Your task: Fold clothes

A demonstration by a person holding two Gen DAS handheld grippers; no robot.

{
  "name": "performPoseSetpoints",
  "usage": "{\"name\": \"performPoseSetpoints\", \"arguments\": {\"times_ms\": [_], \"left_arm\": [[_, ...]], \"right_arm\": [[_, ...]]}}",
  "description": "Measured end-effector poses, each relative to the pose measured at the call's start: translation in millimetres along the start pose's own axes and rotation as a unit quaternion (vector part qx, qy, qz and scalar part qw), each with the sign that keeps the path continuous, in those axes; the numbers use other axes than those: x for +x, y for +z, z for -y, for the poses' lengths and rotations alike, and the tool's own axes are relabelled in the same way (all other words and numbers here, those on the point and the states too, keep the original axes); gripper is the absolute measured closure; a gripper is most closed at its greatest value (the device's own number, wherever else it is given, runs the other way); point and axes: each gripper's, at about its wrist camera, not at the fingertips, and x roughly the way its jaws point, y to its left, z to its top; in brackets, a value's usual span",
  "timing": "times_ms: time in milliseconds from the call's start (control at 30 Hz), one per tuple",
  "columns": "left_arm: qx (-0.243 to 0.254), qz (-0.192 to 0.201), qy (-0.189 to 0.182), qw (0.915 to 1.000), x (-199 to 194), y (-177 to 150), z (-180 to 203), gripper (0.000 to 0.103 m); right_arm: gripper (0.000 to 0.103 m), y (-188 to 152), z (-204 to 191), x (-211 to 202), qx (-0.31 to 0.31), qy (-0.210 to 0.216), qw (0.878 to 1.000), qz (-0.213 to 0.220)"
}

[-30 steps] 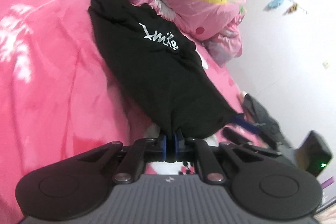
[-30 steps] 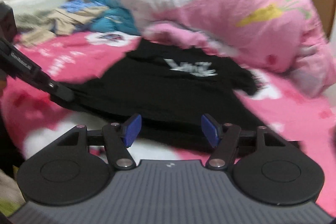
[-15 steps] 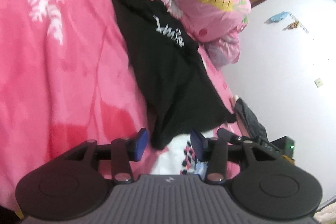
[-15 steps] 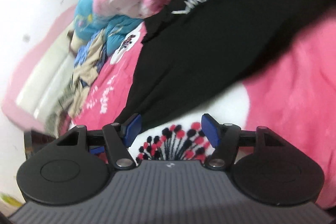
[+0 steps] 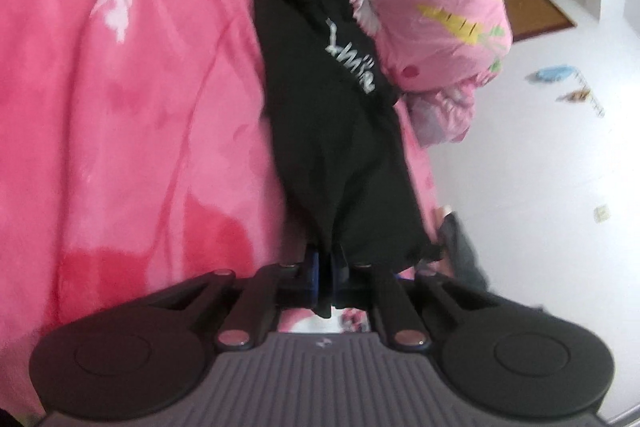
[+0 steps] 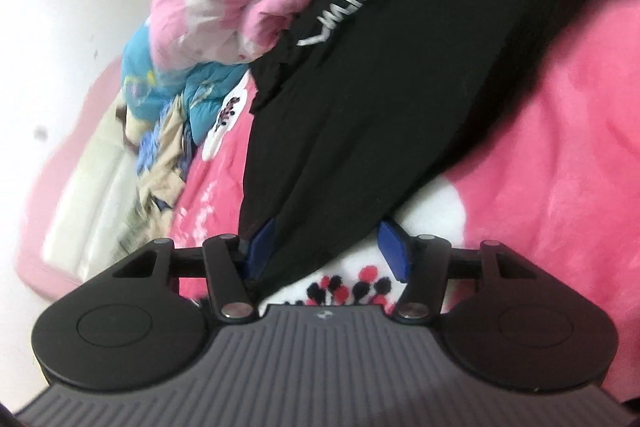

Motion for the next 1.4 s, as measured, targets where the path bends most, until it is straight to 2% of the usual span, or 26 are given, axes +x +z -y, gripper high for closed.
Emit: {"name": "performPoseSetpoints", "arguments": {"times_ms": [67,133,233,300,467,500,567,600,633,667,700,767,833,900,1033,1333,1400], "left_arm": [[-0.013,0.004,-0.016,0.9998,-1.9,3.1,1.6,0.098],[-0.024,0.007,-0.03,0.9992,-2.8,6.0,3.6,0.098],[-0.039,0.004,-0.048,0.9981,-2.9,9.1,5.0,0.098],[-0.048,0.002,-0.056,0.9973,-3.7,10.4,5.0,0.098],[-0.063,-0.002,-0.075,0.9952,-7.3,10.7,4.9,0.098],[-0.065,-0.002,-0.078,0.9948,-7.5,10.5,4.9,0.098],[-0.067,0.0,-0.079,0.9946,-8.7,10.3,4.6,0.098],[-0.066,0.002,-0.074,0.9951,-10.1,10.0,3.6,0.098],[-0.065,0.004,-0.068,0.9956,-11.5,9.5,2.0,0.098],[-0.063,0.006,-0.061,0.9961,-12.8,9.1,0.4,0.098],[-0.063,0.007,-0.054,0.9965,-14.0,8.7,-2.2,0.098],[-0.067,0.008,-0.033,0.9972,-14.9,7.5,-10.0,0.098],[-0.078,0.001,-0.024,0.9967,-13.4,6.7,-19.9,0.096],[-0.088,-0.005,-0.031,0.9956,-11.5,6.2,-26.3,0.079],[-0.097,-0.01,-0.045,0.9942,-7.4,7.0,-32.1,0.062],[-0.083,-0.014,-0.042,0.9956,-2.3,7.6,-29.5,0.059],[-0.09,-0.011,-0.049,0.9947,-3.9,6.9,-31.4,0.056]], "right_arm": [[0.046,-5.0,-21.8,-3.1,-0.09,-0.019,0.996,0.011],[0.046,-15.6,-50.0,-0.8,-0.201,-0.035,0.979,0.02],[0.046,-46.3,-91.2,11.6,-0.365,-0.053,0.929,0.026],[0.046,-66.7,-110.3,20.7,-0.444,-0.051,0.894,0.029],[0.046,-94.1,-131.7,39.3,-0.55,-0.073,0.83,0.055],[0.046,-98.9,-134.0,43.4,-0.57,-0.08,0.815,0.06],[0.048,-109.6,-136.3,53.8,-0.613,-0.112,0.779,0.069],[0.053,-113.5,-135.6,56.4,-0.629,-0.126,0.763,0.075],[0.071,-117.3,-135.0,59.0,-0.645,-0.14,0.747,0.08],[0.084,-118.6,-136.3,60.9,-0.651,-0.15,0.739,0.082],[0.086,-118.3,-135.4,58.5,-0.652,-0.154,0.738,0.084],[0.092,-115.9,-132.3,50.4,-0.642,-0.147,0.748,0.084],[0.093,-115.1,-129.7,47.0,-0.636,-0.144,0.754,0.081],[0.095,-116.9,-125.1,48.8,-0.635,-0.142,0.756,0.073],[0.096,-118.5,-118.2,56.1,-0.635,-0.136,0.759,0.055],[0.096,-109.8,-122.3,52.0,-0.614,-0.128,0.775,0.074],[0.096,-105.4,-123.1,48.7,-0.603,-0.128,0.783,0.082]]}}
